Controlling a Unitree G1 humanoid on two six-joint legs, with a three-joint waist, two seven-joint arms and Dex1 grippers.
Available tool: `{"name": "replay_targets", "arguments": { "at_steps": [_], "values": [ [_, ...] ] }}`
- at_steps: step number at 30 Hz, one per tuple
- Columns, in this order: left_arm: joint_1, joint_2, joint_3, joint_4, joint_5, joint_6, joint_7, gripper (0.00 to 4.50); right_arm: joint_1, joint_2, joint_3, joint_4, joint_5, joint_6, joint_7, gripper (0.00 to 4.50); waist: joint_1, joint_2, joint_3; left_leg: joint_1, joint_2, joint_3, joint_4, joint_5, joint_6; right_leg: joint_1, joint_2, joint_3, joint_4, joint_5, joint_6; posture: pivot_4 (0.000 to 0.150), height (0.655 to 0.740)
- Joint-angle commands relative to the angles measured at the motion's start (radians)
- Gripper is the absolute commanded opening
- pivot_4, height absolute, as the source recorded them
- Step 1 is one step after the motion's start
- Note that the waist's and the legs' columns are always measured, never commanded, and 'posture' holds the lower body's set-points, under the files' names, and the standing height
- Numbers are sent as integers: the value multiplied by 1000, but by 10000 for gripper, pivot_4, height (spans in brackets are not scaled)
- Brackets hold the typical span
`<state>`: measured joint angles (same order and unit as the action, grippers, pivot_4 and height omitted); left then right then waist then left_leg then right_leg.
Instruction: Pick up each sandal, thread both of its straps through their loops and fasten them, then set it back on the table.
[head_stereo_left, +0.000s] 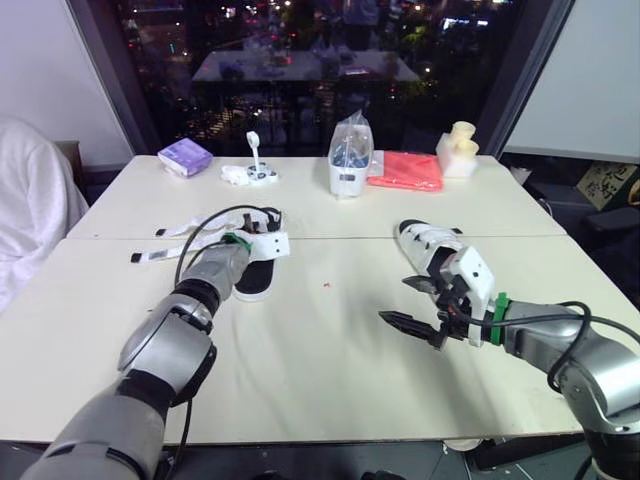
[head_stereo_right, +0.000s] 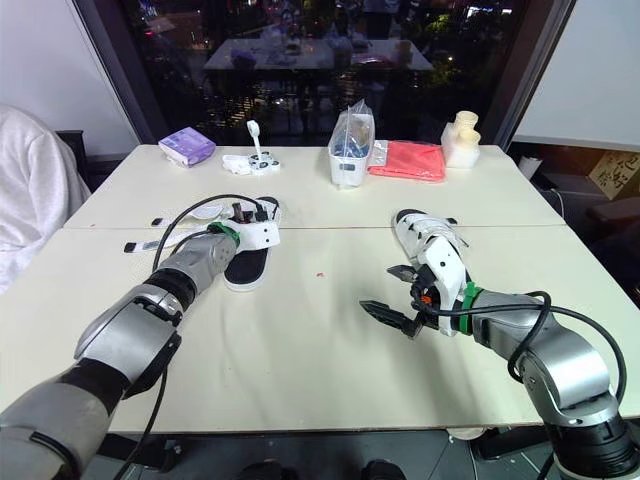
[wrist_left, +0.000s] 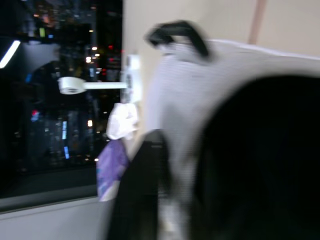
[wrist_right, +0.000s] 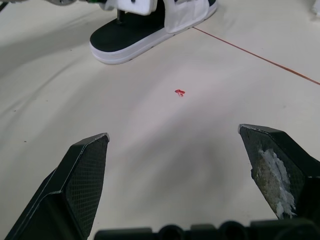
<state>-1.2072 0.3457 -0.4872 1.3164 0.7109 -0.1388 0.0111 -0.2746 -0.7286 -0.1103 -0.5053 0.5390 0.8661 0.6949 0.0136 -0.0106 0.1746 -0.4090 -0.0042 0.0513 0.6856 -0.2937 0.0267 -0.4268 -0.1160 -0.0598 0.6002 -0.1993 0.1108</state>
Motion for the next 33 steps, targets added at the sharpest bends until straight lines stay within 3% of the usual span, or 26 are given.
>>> {"name": "replay_targets", "arguments": {
  "at_steps": [1, 9, 14, 17, 22, 28, 33],
  "values": [
    [-11, 10, -9, 3, 7, -13, 49, 241, 7, -9, -39, -42, 17, -11, -11, 45000, 0, 0, 0, 0, 0, 0, 0, 0, 0, 0, 0, 0, 0, 0, 0, 1500, 7400],
    [-37, 45, -8, -71, -6, -310, 160, 241, 20, -32, -61, -39, 20, -16, -16, 45000, 3, -2, 1, -1, 1, 0, 0, 0, 0, 0, -1, 0, 0, 0, 0, 1500, 7400],
    [-50, 127, -71, -163, 26, -752, 122, 241, 6, -75, -86, 12, 6, -44, 4, 45000, 2, -2, 1, -1, 0, 1, 0, -1, 1, -1, -2, 0, -2, 0, 0, 1500, 7400],
    [-63, 169, -115, -190, 78, -911, 150, 241, 6, -89, -85, 42, -10, -71, 11, 45000, 1, -2, 1, -1, 0, 2, 0, -1, 1, -1, -3, 0, -3, 0, 0, 1500, 7400],
    [-75, 188, -144, -181, 55, -1236, 63, 241, 9, -112, -92, 80, -28, -101, 30, 45000, 0, -1, 1, -1, 1, 3, 0, -1, 1, -1, -3, 0, -2, 1, 1, 1500, 7400],
    [-64, 189, -174, -189, 63, -1455, 0, 241, 7, -129, -113, 72, -10, -96, 42, 45000, 1, -1, 1, -1, 1, 4, 0, -1, 2, -1, -3, 0, -2, 1, 1, 1500, 7400],
    [-14, 208, -224, -267, 93, -1476, 6, 241, 16, -126, -116, 63, -15, -96, 32, 45000, 0, -1, 1, -1, 1, 4, 0, -1, 2, -1, -3, 0, -2, 1, 1, 1500, 7400]
  ]
}}
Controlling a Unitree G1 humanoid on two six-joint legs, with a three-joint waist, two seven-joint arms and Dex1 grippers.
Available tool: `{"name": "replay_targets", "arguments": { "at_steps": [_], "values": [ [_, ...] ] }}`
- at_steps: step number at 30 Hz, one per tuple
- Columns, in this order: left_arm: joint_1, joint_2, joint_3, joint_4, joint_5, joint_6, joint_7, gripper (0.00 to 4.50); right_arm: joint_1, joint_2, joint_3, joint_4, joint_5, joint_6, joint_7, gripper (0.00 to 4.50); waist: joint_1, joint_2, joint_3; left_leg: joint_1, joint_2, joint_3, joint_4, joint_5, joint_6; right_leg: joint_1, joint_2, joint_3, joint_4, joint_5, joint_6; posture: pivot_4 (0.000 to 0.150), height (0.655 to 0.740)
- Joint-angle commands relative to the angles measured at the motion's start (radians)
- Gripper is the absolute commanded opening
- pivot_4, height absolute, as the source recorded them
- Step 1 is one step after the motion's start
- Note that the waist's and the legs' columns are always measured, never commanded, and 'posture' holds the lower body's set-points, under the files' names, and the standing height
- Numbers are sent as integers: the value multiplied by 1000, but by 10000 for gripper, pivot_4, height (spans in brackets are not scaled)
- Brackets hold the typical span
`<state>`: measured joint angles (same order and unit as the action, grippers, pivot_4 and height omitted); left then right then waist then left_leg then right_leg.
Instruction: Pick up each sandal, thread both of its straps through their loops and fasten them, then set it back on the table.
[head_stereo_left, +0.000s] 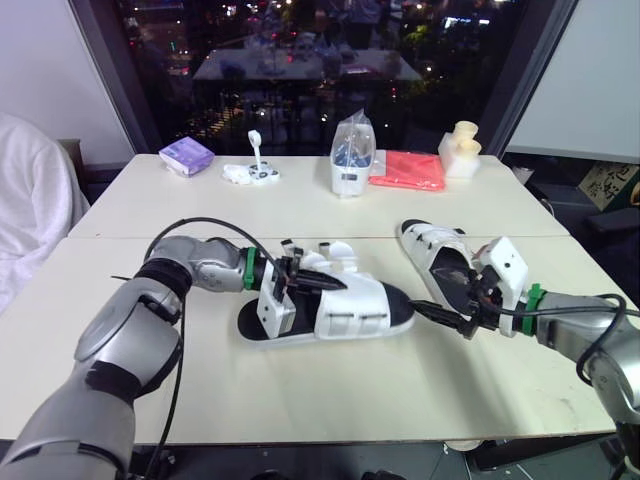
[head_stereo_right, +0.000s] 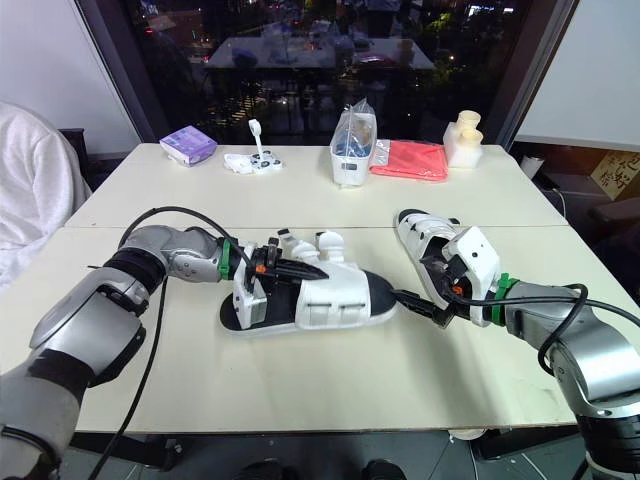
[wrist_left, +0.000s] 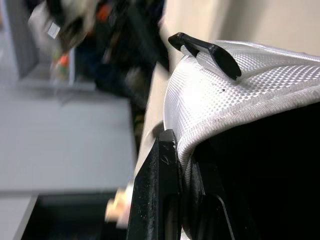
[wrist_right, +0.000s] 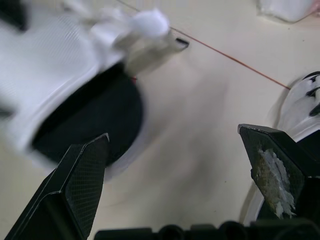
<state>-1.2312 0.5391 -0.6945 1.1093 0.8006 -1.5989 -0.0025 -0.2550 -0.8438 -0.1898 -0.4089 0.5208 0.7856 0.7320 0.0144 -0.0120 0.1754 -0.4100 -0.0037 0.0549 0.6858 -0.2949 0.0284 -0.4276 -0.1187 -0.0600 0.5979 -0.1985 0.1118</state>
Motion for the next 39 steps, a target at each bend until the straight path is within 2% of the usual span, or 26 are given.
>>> {"name": "replay_targets", "arguments": {
  "at_steps": [1, 6, 12, 15, 21, 22, 30, 36, 38, 39],
  "values": [
    [22, 20, -28, -76, 17, -15, 24, 241, 0, -9, -35, -38, 3, -15, -7, 45000, -1, 0, 0, 0, 0, 0, 0, 0, 0, 0, 0, 0, 0, 0, 0, 1500, 7400],
    [61, 25, -35, -119, 114, -15, 55, 241, 0, 7, -18, -45, -6, -16, -31, 45000, -1, 0, 0, 0, 0, 0, 0, 0, 0, 0, 0, 0, 0, 0, 0, 1500, 7400],
    [102, 30, -34, -169, 295, -10, 156, 241, -1, 13, -2, -55, -4, -15, -38, 45000, 1, 0, 0, 0, 0, 0, 1, 0, 0, 1, 0, 0, 1, 0, 0, 1500, 7400],
    [98, 38, -60, -165, 359, -13, 203, 9815, -3, 8, 6, -52, -5, -18, -33, 45000, 1, 0, 0, 0, 0, 0, 1, 0, 0, 1, 0, 0, 1, 0, 0, 1500, 7400],
    [79, 56, -106, -127, 416, -15, 264, 40802, -4, 4, 20, -49, -13, -28, -24, 45000, 0, 0, -1, 1, 0, 0, 1, 0, 0, 1, 0, 0, 1, 0, 0, 1500, 7400],
    [75, 62, -110, -119, 416, -15, 268, 44766, -5, 4, 21, -49, -12, -29, -22, 45000, -1, -1, -1, 1, 0, 0, 1, 0, 0, 1, 0, 0, 1, 0, 0, 1500, 7400],
    [24, 184, -186, -104, 328, -15, 318, 44766, -8, -11, 30, -31, -10, -37, 24, 45000, -4, 0, -1, 3, 1, 0, 1, 0, 0, 1, 1, 0, 4, 0, 0, 1500, 7400],
    [-44, 274, -269, -11, 202, -15, 277, 44766, -14, -17, 60, 2, -29, -75, 64, 45000, 0, 0, -1, 2, 1, 0, 2, 0, 0, 1, 1, 0, 4, 0, 0, 1500, 7400],
    [-55, 288, -289, 97, 102, -15, 195, 44766, -20, -16, 74, 18, -44, -95, 75, 45000, -1, -1, -1, 1, 1, 0, 4, 0, 0, 1, 1, 0, 4, 0, 0, 1500, 7400],
    [-55, 258, -212, 233, 41, -15, 77, 44766, -25, -18, 82, 27, -50, -106, 86, 45000, -1, 0, -1, 1, 1, 0, 5, 0, 0, 1, 1, 0, 4, 0, 0, 1500, 7400]
  ]
}}
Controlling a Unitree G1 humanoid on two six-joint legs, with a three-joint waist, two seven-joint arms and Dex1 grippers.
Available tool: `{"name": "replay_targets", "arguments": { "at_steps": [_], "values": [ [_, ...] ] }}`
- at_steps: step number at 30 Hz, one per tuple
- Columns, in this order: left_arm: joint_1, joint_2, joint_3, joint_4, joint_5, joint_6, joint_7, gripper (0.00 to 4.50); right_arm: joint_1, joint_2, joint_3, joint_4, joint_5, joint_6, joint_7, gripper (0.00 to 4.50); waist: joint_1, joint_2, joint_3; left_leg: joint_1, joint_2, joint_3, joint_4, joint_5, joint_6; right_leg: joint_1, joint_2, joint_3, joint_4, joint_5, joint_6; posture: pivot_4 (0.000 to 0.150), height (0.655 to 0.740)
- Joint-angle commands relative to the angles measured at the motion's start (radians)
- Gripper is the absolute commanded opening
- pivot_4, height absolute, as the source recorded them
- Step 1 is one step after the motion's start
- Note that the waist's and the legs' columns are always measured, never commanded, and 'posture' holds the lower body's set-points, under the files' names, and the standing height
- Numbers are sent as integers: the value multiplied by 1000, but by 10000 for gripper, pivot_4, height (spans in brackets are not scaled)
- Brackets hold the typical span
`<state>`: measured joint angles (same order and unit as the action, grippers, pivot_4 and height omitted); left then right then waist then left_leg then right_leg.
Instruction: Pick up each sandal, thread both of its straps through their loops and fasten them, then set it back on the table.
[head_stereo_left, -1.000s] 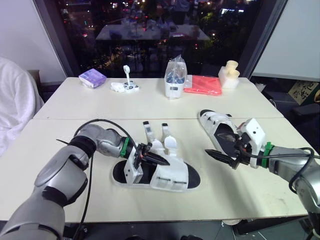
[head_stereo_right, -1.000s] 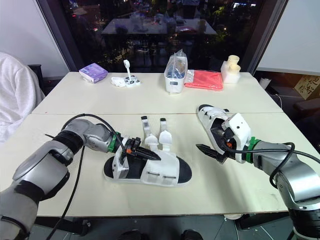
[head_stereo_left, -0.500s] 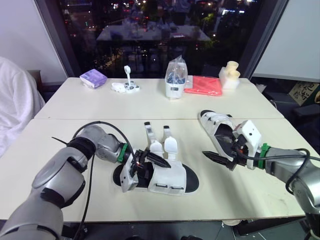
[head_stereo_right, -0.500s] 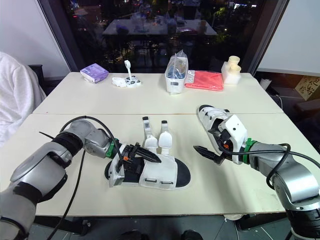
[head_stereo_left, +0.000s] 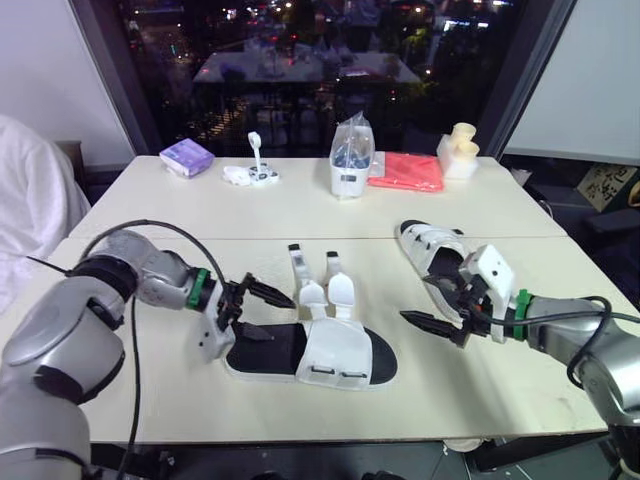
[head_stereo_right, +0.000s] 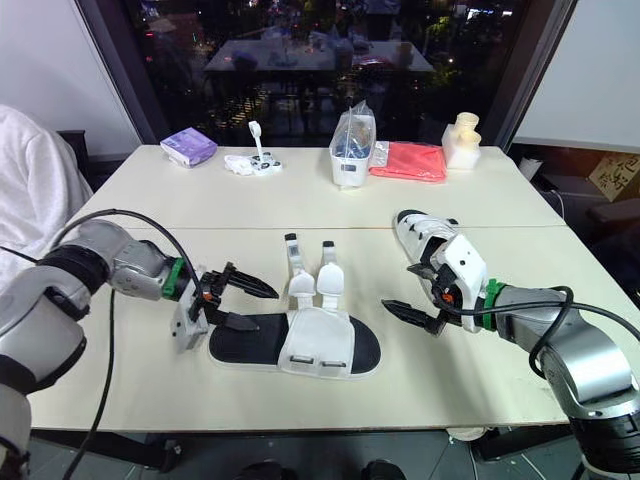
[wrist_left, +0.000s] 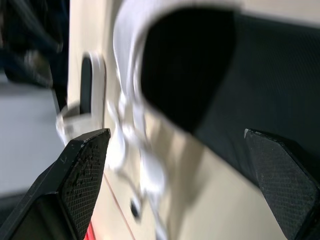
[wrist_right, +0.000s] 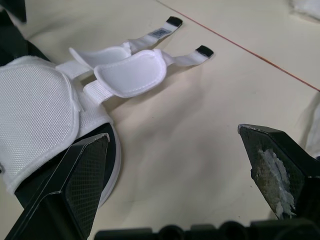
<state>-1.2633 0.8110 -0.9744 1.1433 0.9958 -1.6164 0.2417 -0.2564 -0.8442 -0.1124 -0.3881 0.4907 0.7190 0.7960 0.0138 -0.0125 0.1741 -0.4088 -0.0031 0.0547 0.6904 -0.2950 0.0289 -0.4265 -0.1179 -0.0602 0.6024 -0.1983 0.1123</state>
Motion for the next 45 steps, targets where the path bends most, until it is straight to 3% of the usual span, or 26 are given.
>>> {"name": "replay_targets", "arguments": {
  "at_steps": [1, 4, 6, 7, 9, 13, 15, 16, 24, 36, 41, 43, 45],
  "values": [
    [-25, -47, 160, 320, -200, 2, -287, 44766, -27, -20, 11, 12, -24, -47, 32, 45000, -1, 0, 0, 0, 0, 0, 1, 0, 0, 0, 0, 0, 0, 0, 0, 1500, 7400],
    [-114, -134, 564, 721, -194, 30, -756, 44766, -26, -34, 22, 26, -34, -67, 69, 45000, 0, -1, 0, -2, -1, 4, 6, -1, 2, 0, 0, -2, 1, 0, 0, 1500, 7400],
    [-179, -140, 923, 895, -311, 274, -1238, 44766, -17, -43, 21, 33, -39, -87, 97, 45000, 0, -1, 0, -3, 0, 4, 8, -2, 3, 0, 0, -4, 1, 0, 0, 1500, 7400],
    [-197, -135, 1086, 932, -393, 439, -1463, 45000, -11, -47, 18, 36, -40, -96, 110, 39782, -1, -1, 0, -3, -1, 5, 8, -2, 3, 0, 0, -4, 1, 0, 0, 1500, 7400],
    [-213, -121, 1249, 951, -484, 658, -1706, 45000, -6, -51, 17, 42, -48, -116, 122, 32370, -2, -1, 0, -3, 0, 5, 8, -2, 4, 0, -1, -4, 1, 0, 0, 1500, 7400],
    [-206, -109, 1370, 951, -570, 871, -1836, 45000, -11, -36, 36, 62, -96, -176, 107, 11569, -6, -1, 0, -3, 0, 2, 8, -2, 3, -1, -1, -4, 8, 0, 0, 1500, 7400],
    [-206, -114, 1404, 951, -583, 982, -1856, 45000, 6, -29, 36, 43, -88, -186, 117, 1075, -9, -1, 0, -3, 0, 1, 8, -2, 3, -2, -1, -4, 10, 0, 0, 1500, 7400],
    [-206, -118, 1417, 951, -580, 1016, -1856, 45000, 16, -29, 32, 36, -85, -192, 123, 412, -10, -1, 0, -2, 0, 1, 8, -2, 3, -2, -1, -4, 10, 0, 0, 1500, 7400],
    [-163, -172, 1498, 951, -586, 1225, -1851, 45000, 142, -33, 72, 0, -132, -300, 166, 412, -5, -1, 0, -1, 0, 1, 9, -2, 3, -1, -1, -4, 10, -1, 1, 1500, 7400],
    [-208, -222, 1539, 951, -760, 1527, -1639, 45000, 137, -6, 136, 28, -184, -386, 195, 412, -5, -1, 0, -1, 0, 0, 9, -2, 3, -1, -1, -4, 11, -1, 1, 1500, 7400],
    [-216, -227, 1554, 951, -853, 1513, -1458, 45000, 118, 23, 182, 31, -212, -415, 201, 412, -5, -1, 0, 0, 0, -1, 9, -2, 3, -1, -1, -4, 11, -1, 1, 1500, 7400],
    [-225, -230, 1563, 951, -922, 1409, -1283, 45000, 98, 39, 206, 16, -217, -398, 192, 412, -5, -1, 1, 0, 0, 0, 9, -2, 3, -1, -1, -4, 11, -1, 1, 1500, 7400],
    [-191, -284, 1564, 834, -994, 1289, -1044, 45000, 75, 50, 225, 12, -224, -393, 189, 412, -4, -2, 1, 0, 1, -1, 9, -2, 2, -1, -1, -4, 11, -1, 1, 1500, 7400]
  ]
}}
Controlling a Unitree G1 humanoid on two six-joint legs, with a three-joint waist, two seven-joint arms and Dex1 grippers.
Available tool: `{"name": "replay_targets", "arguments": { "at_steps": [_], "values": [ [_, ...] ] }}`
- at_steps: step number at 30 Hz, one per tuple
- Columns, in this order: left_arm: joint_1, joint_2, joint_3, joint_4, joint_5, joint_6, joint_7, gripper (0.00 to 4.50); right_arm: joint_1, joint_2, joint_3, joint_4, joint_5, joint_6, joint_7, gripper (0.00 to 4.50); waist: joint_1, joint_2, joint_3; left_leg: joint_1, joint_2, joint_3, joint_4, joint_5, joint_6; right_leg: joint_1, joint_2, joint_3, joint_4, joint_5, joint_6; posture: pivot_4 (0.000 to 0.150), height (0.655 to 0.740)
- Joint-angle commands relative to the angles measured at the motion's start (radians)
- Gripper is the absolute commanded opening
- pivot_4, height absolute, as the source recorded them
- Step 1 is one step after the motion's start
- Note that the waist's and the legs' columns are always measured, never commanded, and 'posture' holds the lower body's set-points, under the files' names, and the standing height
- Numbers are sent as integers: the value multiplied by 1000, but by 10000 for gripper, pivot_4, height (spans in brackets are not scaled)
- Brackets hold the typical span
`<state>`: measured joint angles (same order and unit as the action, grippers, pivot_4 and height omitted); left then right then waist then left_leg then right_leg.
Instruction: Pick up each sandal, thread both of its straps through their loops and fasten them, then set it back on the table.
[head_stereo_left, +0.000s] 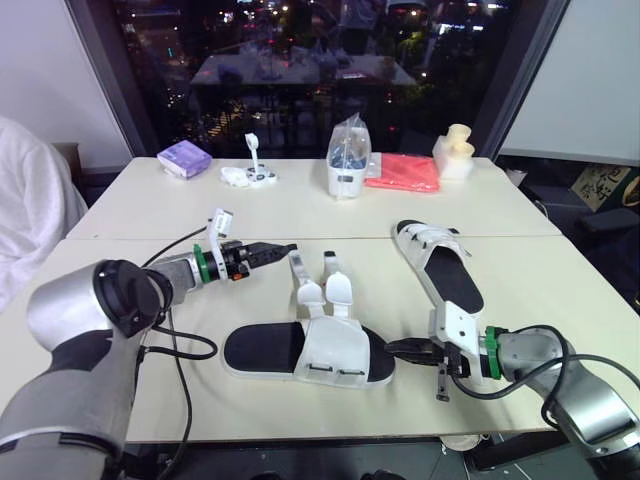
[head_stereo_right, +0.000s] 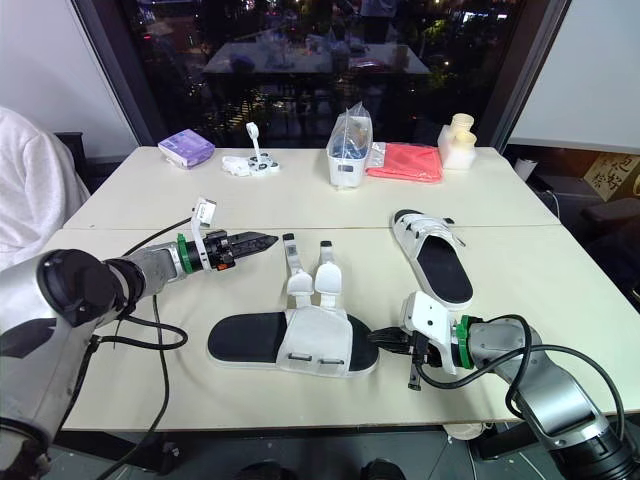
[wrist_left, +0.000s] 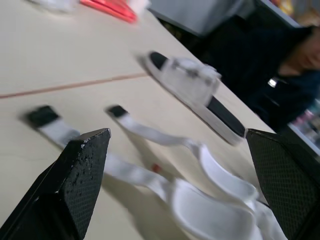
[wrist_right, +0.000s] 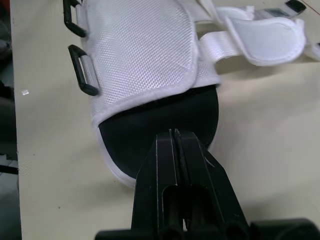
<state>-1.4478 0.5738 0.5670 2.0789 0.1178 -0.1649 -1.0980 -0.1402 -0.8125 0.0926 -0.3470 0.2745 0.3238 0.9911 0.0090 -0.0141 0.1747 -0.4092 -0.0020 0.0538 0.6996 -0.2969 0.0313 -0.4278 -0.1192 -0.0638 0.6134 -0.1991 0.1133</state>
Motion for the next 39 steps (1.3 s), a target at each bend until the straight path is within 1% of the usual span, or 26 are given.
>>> {"name": "replay_targets", "arguments": {
  "at_steps": [1, 3, 5, 8, 10, 12, 13, 18, 22, 23, 25, 27, 29, 30, 31, 34, 39],
  "values": [
    [27, -94, 20, -205, -143, -206, 406, 45000, -49, 20, 22, -27, -7, 3, 0, 412, 5, 0, 0, 0, 0, 0, 0, 0, -1, 0, 0, 0, 0, 0, 0, 1500, 7400],
    [91, -170, 8, -390, -185, -219, 554, 45000, -63, 22, 28, -25, -4, 9, 7, 412, 7, 0, 0, 1, -1, -2, 0, 1, -2, 1, -2, 0, 1, 0, 0, 1500, 7400],
    [162, -251, -18, -582, -210, -185, 655, 45000, -75, 27, 38, -23, 0, 18, 12, 412, 5, -1, 0, 1, -1, -1, 0, 1, -2, 1, -2, 1, 0, 0, 0, 1500, 7400],
    [252, -354, -70, -824, -227, -122, 726, 45000, -93, 36, 53, -18, 0, 33, 17, 412, 4, -1, 0, 0, -1, 0, 0, 1, -2, 1, -2, 1, 0, 1, 1, 1500, 7400],
    [290, -393, -97, -931, -243, -77, 750, 45000, -97, 36, 60, -20, 1, 43, 23, 412, 4, -1, 0, 0, -2, 0, 0, 2, -3, 1, -2, 1, -1, 1, 1, 1500, 7400],
    [308, -419, -110, -1001, -263, -54, 783, 45000, -98, 39, 61, -22, 3, 54, 23, 412, 4, -1, 0, 0, -3, 1, 0, 1, -2, 1, -1, 1, -1, 1, 1, 1500, 7400],
    [303, -430, -105, -1017, -280, -41, 823, 45000, -98, 45, 59, -23, 6, 58, 18, 412, 3, -1, 0, 0, -3, 1, 0, 1, -2, 1, -1, 1, -1, 1, 1, 1500, 7400],
    [284, -447, -69, -1048, -378, 63, 943, 45000, -93, 70, 64, -13, -5, 58, 4, 412, 4, -1, 0, 1, -2, 0, 0, 1, -2, 1, 0, 1, -1, 1, 1, 1500, 7400],
    [311, -421, -68, -1138, -470, 277, 889, 45000, -92, 90, 72, -8, -11, 60, -7, 412, 2, -1, 0, 1, -2, 0, 0, 1, -2, 2, 0, 1, -1, 1, 1, 1500, 7400],
    [337, -410, -77, -1192, -494, 355, 868, 45000, -91, 89, 77, -5, -20, 53, -6, 412, 1, -1, 0, 1, -2, 0, 0, 1, -3, 2, 0, 1, -1, 1, 1, 1500, 7400],
    [419, -371, -116, -1356, -550, 585, 798, 45000, -86, 83, 78, -6, -27, 46, -4, 412, -4, -1, 0, 1, -2, 0, 0, 2, -3, 2, 0, 1, -1, 1, 1, 1500, 7400],
    [520, -327, -165, -1567, -639, 804, 709, 45000, -79, 74, 62, -16, -20, 48, -4, 412, -15, -1, 0, 1, -2, -1, -1, 2, -4, 2, 0, 1, 0, 1, 1, 1500, 7400],
    [605, -275, -204, -1736, -715, 967, 639, 45000, -72, 63, 40, -29, -13, 50, -5, 412, -20, -1, 0, 1, 0, -2, -1, 5, -8, 2, 1, 1, 0, 1, 1, 1500, 7400],
    [633, -253, -196, -1784, -758, 1040, 623, 45000, -65, 57, 28, -37, -6, 52, -5, 412, -19, -1, 0, 1, 0, -2, -1, 5, -9, 2, 1, 1, -1, 1, 1, 1500, 7400],
    [652, -233, -181, -1813, -798, 1111, 619, 45000, -57, 51, 14, -46, 1, 56, -5, 412, -16, -1, 0, 1, 0, -3, -1, 5, -9, 2, 0, 1, -1, 1, 1, 1500, 7400],
    [694, -181, -159, -1866, -876, 1244, 590, 45000, -27, 45, -12, -61, 17, 61, -11, 412, -8, -1, 0, 1, -1, -4, 0, 3, -5, 3, 0, 1, -1, 1, 1, 1500, 7400],
    [745, -112, -194, -1893, -925, 1358, 523, 45000, 13, 59, 7, -54, 4, 44, -21, 412, -2, 0, 0, 3, -1, -5, -1, 3, -6, 4, 1, 1, 0, 1, 0, 1500, 7400]
  ]
}}
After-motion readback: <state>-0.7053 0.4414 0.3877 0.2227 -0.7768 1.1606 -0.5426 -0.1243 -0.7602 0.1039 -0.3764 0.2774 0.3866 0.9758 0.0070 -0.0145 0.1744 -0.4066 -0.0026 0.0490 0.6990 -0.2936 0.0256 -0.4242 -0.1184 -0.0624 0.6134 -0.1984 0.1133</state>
